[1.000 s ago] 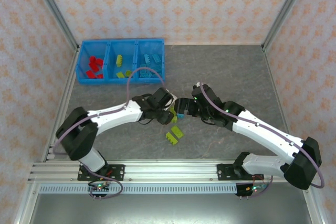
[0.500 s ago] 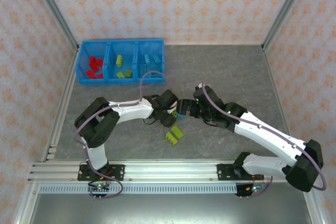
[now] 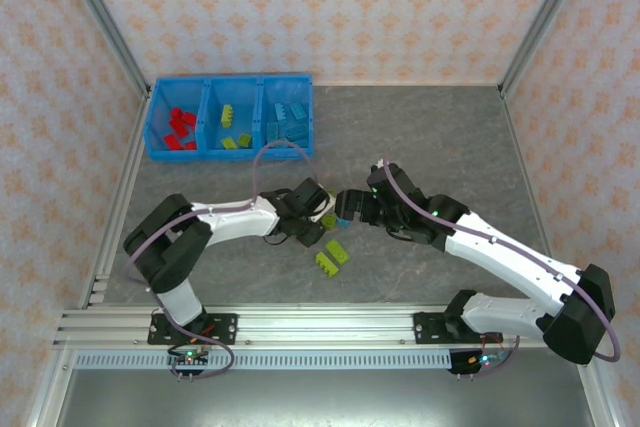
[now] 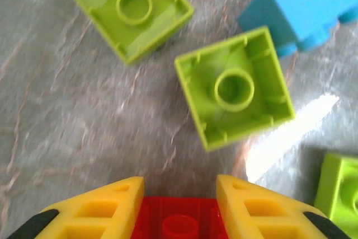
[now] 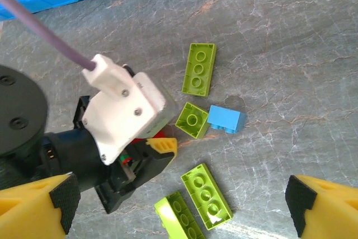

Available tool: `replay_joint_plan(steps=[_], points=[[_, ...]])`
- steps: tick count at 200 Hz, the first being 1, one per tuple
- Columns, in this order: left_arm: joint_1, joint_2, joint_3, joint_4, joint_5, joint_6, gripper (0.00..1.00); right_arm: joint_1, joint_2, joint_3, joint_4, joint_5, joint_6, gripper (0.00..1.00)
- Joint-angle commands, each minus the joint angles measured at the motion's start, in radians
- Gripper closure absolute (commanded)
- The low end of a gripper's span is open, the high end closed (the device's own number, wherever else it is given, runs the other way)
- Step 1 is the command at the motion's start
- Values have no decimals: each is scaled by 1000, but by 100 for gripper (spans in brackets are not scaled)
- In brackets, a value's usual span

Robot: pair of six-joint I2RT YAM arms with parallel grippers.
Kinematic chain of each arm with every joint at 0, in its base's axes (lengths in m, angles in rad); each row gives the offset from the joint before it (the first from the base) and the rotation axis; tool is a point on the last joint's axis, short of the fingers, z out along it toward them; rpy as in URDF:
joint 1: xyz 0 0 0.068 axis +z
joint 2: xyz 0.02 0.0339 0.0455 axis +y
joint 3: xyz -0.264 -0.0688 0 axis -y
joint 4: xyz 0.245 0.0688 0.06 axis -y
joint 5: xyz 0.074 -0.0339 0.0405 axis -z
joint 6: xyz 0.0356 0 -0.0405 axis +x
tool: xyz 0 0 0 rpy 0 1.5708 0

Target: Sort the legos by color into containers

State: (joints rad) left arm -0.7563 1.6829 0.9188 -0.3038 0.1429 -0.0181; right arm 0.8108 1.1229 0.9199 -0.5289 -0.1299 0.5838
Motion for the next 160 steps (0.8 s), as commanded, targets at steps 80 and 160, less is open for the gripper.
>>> replay_joint_plan(steps=[80, 160], points=[[641, -282, 216, -80, -138, -318, 77, 2, 8, 17, 63, -34, 9, 4], [1042, 218, 845, -315, 73, -418, 76, 2, -65, 76, -57, 42, -27, 4]])
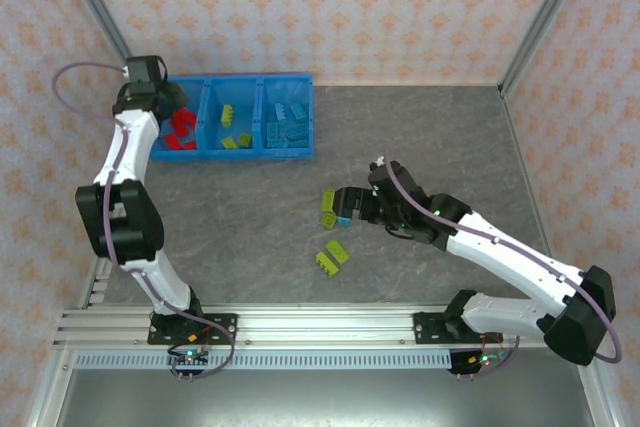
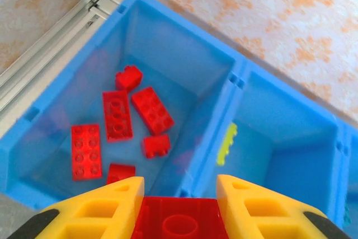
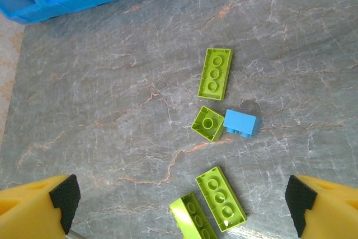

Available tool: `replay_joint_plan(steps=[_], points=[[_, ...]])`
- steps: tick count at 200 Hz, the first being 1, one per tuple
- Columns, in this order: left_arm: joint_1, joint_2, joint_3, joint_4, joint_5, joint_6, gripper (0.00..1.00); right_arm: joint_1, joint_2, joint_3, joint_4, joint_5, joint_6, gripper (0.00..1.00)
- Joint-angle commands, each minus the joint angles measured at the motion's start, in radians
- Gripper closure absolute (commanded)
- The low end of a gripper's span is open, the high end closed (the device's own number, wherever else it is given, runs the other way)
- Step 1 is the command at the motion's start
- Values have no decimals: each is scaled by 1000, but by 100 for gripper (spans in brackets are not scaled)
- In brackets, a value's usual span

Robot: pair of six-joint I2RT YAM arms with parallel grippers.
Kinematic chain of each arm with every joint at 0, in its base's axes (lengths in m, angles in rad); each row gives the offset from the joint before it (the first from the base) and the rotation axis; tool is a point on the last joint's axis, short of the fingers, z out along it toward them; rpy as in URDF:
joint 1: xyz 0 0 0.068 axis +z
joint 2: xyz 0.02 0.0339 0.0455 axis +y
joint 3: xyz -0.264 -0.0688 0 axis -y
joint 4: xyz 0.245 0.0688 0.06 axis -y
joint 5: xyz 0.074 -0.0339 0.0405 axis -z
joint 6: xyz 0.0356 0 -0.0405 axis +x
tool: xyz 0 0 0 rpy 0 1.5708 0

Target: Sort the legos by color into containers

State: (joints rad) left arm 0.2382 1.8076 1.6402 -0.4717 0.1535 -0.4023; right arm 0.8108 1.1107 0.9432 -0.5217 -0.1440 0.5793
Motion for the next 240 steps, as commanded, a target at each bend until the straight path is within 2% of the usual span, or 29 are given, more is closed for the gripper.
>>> replay_joint_plan(steps=[1, 31, 75, 92, 105, 138, 159, 181, 213, 240], points=[[49, 94, 128, -149, 65, -34, 76, 1, -54, 52, -65, 57, -22, 3], [61, 242, 212, -203, 121, -19, 64, 2, -89, 51, -78, 52, -7, 3], [61, 197, 155, -151, 135, -36, 52, 2, -144, 37, -101, 65, 12, 3], [61, 156, 124, -129, 178, -44, 44, 2, -160, 19, -85, 62, 14, 4], [60, 109, 69, -90, 209, -65, 43, 2, -162, 10, -71, 64, 14, 4], [28, -165, -154, 55, 279, -141, 43, 1, -122, 7, -54, 90, 4, 3], [-80, -362, -276, 74, 244, -112, 41, 1, -68, 14, -59, 125, -6, 3], [-294, -521, -372, 52, 202, -18, 41, -3, 25, 25, -46, 117, -25, 2], [-598, -657, -449, -44, 162, 106, 41, -10, 214, 82, -45, 121, -64, 2], [-739, -718, -411, -237, 87, 225, 40, -27, 341, 94, 7, 113, -6, 2]])
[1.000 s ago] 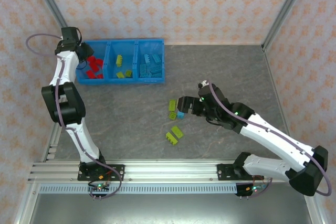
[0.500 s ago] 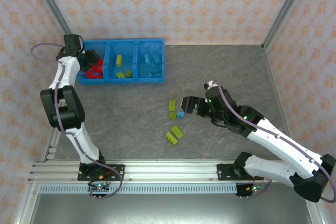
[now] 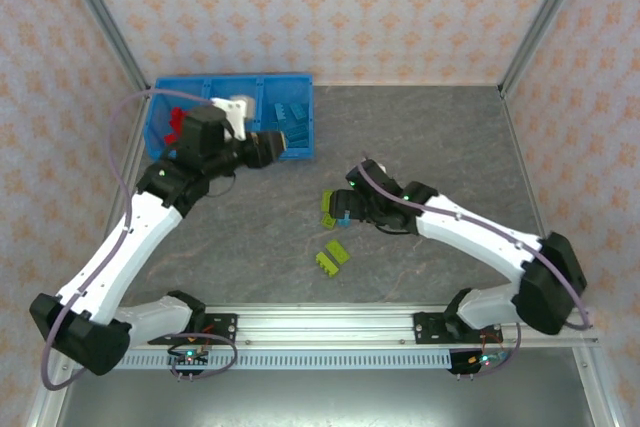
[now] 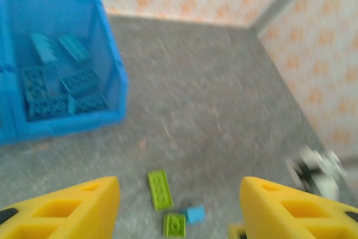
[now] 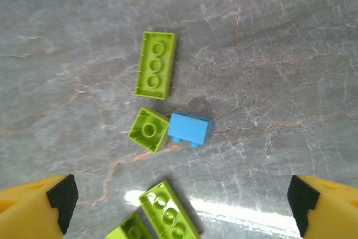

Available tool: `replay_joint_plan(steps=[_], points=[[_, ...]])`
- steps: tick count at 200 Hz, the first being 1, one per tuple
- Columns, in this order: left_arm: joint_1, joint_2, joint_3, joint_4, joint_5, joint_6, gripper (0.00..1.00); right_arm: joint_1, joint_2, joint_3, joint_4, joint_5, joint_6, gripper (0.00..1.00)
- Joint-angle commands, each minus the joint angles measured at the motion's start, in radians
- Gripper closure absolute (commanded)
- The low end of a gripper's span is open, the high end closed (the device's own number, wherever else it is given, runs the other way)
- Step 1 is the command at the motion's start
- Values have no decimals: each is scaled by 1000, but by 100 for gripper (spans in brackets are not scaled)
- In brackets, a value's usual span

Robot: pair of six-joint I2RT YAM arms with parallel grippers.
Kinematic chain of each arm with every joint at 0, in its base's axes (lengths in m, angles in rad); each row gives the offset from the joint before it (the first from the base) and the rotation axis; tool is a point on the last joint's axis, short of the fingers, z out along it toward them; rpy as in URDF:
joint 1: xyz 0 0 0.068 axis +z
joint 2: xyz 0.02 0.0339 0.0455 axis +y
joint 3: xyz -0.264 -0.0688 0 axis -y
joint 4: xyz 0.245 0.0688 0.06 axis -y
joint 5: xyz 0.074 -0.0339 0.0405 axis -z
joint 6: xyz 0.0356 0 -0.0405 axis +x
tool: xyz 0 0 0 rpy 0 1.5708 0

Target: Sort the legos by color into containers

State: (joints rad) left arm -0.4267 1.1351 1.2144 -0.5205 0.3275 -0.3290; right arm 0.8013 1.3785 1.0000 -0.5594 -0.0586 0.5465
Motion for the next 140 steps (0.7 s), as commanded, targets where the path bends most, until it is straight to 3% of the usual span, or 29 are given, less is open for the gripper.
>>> replay_joint_plan(steps=[1, 22, 33, 60, 85, 113, 140], points=[[-77, -47, 17, -194, -88, 157, 40, -18, 78, 37, 46, 26, 30, 2], [-102, -62, 84, -356, -62, 275, 27, -33, 173, 51, 77, -4, 84, 5], [-103, -59, 103, -427, -110, 332, 20, -36, 217, 58, 102, -20, 96, 6], [-103, -88, 22, -392, -214, 376, 9, -43, 304, 72, 134, -34, 142, 16], [-101, -85, -37, -353, -252, 355, 8, -47, 345, 66, 135, -20, 198, 30], [-101, -64, -66, -367, -323, 361, 7, -37, 352, 19, 173, -33, 247, 38], [-102, -82, -85, -350, -329, 357, 6, -33, 333, -11, 177, -11, 271, 54]])
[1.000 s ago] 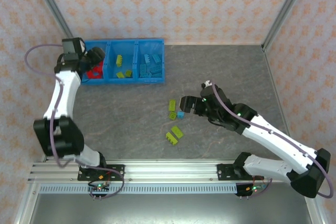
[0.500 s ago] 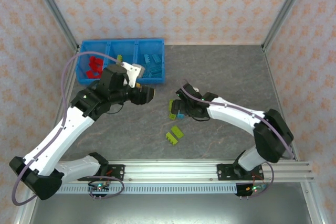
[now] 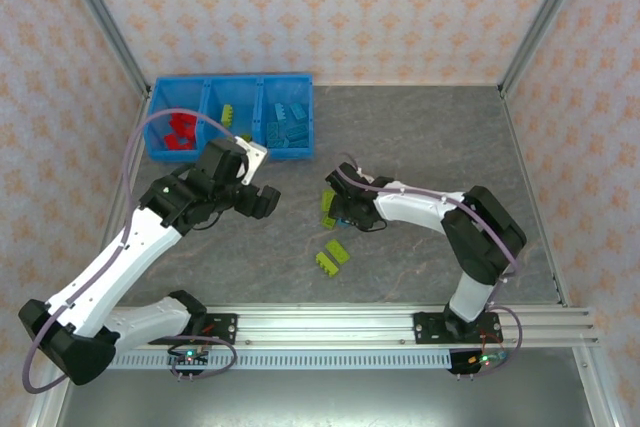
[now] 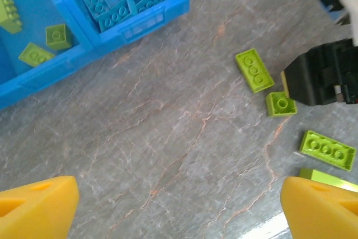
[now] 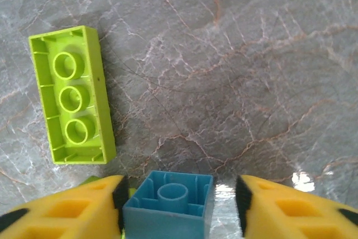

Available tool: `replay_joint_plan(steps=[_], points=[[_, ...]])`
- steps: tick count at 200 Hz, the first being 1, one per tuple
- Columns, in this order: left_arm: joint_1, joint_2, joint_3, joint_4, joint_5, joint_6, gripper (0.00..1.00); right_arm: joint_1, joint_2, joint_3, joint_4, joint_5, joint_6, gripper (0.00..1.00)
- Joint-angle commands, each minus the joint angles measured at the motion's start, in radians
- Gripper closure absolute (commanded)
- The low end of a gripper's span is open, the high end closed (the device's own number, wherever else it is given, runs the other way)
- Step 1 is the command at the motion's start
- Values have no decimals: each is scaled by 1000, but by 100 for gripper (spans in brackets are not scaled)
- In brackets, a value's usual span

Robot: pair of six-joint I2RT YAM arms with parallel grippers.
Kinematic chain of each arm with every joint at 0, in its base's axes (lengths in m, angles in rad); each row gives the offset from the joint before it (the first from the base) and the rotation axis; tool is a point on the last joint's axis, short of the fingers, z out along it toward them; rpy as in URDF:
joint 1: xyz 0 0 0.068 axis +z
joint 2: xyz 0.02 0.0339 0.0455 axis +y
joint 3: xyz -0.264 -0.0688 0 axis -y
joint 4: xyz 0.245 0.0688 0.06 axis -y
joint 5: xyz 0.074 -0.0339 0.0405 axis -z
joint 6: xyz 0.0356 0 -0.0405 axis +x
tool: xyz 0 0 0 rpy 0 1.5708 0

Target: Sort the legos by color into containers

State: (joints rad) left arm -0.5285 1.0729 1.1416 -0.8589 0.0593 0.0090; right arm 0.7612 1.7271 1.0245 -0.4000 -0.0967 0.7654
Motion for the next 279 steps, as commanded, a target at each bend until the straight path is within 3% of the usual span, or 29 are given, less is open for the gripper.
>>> replay_joint_plan(steps=[1, 27, 60, 96, 128, 154, 176, 232, 255, 279], points=[[0, -21, -12, -11, -63, 19, 6, 7, -18, -37, 18, 28, 52, 55], [1, -52, -32, 9, -100, 14, 5, 15, -111, -47, 11, 72, 47, 71], [1, -123, -74, 56, -145, 5, 4, 90, -301, -45, 61, 219, -53, 70], [8, -230, -135, 128, -207, -4, 0, 110, -354, -42, 387, 101, -314, 67], [9, -282, -162, 151, -290, -5, 0, 110, -146, 201, 402, 86, -622, 67], [10, -284, -167, 143, -359, 3, 0, 96, 140, 509, 310, 266, -814, 67], [10, -282, -170, 142, -382, 5, 0, 57, 402, 850, 172, 328, -862, 67], [10, -287, -170, 142, -382, 8, 0, -15, 873, 1614, -132, 300, -945, 60], [10, -286, -172, 144, -388, 8, 0, -16, 891, 1672, -142, 269, -972, 38], [10, -281, -173, 144, -396, 8, 0, -16, 829, 1641, -147, 259, -954, 35]])
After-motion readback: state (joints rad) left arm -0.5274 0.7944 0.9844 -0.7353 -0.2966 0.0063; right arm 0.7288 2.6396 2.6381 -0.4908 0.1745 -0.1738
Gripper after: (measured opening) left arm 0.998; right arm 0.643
